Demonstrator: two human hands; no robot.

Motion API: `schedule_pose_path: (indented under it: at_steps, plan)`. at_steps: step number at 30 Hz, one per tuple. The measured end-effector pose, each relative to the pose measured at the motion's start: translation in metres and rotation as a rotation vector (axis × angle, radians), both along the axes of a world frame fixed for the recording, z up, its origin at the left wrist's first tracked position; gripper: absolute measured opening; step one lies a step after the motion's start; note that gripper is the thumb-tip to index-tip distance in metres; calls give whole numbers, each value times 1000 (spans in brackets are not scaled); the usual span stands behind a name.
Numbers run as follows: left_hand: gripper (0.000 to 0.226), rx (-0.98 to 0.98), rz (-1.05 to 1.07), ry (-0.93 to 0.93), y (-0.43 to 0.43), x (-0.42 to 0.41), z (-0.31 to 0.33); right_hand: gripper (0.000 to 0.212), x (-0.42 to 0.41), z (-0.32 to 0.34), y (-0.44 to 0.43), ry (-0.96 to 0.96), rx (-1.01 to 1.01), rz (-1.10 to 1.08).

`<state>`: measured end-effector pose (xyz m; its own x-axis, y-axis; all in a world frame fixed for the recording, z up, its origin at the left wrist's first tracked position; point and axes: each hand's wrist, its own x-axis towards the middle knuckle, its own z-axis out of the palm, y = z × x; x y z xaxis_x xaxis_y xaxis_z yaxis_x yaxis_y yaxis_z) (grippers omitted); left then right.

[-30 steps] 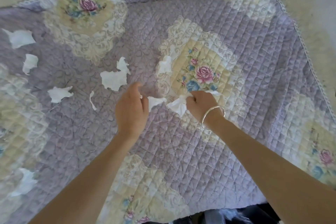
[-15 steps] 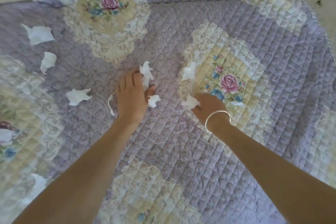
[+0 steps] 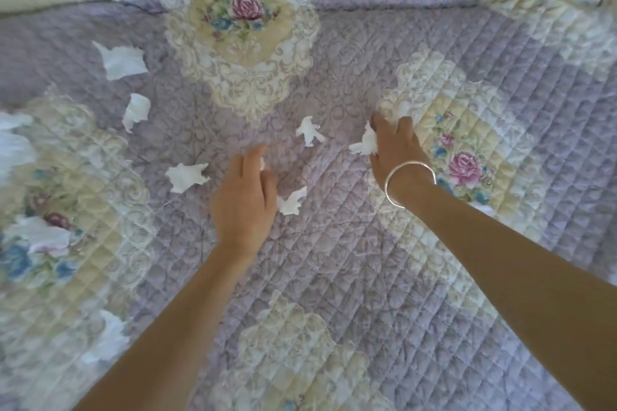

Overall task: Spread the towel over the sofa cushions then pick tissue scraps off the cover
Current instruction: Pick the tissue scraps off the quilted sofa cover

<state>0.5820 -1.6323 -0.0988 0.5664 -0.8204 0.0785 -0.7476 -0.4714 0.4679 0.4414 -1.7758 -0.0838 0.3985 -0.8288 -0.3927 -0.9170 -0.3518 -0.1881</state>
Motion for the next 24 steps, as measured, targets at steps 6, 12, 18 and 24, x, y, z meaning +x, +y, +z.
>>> schedule_pose_path:
  at_steps: [6,12,18,24]
  plan:
    - [51,254,71,-56,26,4,-13,57,8,-7,1,75,-29,56]
    - [19,154,-78,-126,22,7,-13,47,33,5,4,-164,76,43]
    - [37,128,-270,-138,28,-11,-15,51,75,-2,17,-192,217,218]
    - [26,75,-294,-106,30,-15,-15,41,68,-4,18,-288,135,87]
